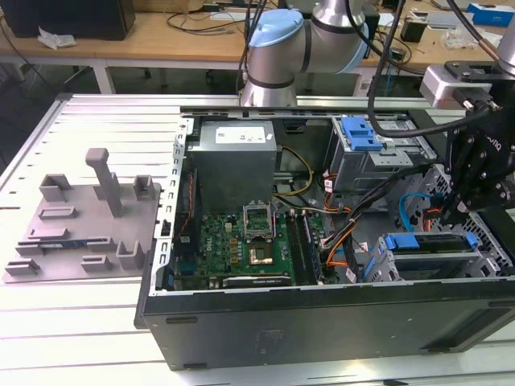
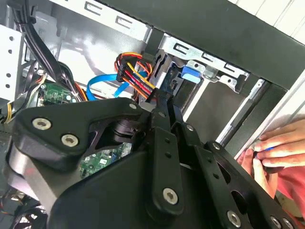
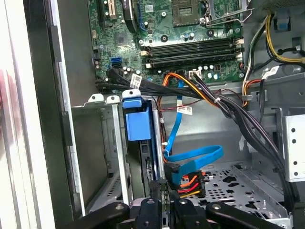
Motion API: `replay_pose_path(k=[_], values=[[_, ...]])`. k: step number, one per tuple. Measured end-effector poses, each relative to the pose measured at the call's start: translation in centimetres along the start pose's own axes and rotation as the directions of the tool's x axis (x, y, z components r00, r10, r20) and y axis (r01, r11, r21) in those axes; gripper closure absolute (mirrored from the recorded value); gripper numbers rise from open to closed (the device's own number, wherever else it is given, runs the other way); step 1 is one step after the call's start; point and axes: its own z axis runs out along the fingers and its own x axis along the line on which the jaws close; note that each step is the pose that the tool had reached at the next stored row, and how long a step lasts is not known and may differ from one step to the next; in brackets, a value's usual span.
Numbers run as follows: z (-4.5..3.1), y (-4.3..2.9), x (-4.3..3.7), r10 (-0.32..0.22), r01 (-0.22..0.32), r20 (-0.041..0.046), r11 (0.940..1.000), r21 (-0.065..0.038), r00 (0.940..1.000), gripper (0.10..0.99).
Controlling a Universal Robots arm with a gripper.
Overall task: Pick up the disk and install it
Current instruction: 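Insert the first disk wire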
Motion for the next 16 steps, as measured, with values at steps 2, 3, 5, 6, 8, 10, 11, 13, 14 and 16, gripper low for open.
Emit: replay_pose_path(k=[2, 3, 5, 6, 8, 10, 11, 13, 14, 16], values=[[0.00, -0.01, 0.01, 0.000, 0.000, -0.0002, 1.0000, -0.001, 1.0000, 0.918], [0.00, -0.04, 0.00, 0.000, 0.000, -0.0003, 1.0000, -0.001, 1.0000, 0.918], [-0.02, -0.21, 0.01, -0.001, 0.001, -0.0004, 1.0000, -0.003, 1.0000, 0.918], [-0.03, -0.31, 0.02, -0.001, 0.001, -0.0004, 1.0000, -0.004, 1.0000, 0.918], [-0.04, -0.41, 0.06, -0.001, 0.001, -0.0006, 1.0000, -0.005, 1.0000, 0.918], [-0.02, -0.46, 0.42, -0.001, 0.001, -0.0004, 1.0000, -0.005, 1.0000, 0.918], [0.00, -0.49, 0.61, -0.001, 0.001, 0.0000, 1.0000, -0.006, 1.0000, 0.918], [0.03, -0.53, 1.01, -0.001, 0.001, 0.0016, 1.0000, -0.006, 1.0000, 0.918], [0.03, -0.52, 1.01, -0.001, 0.001, 0.0017, 1.0000, -0.006, 1.0000, 0.918], [0.03, -0.51, 1.01, -0.001, 0.001, 0.0017, 1.0000, -0.006, 1.0000, 0.918]])
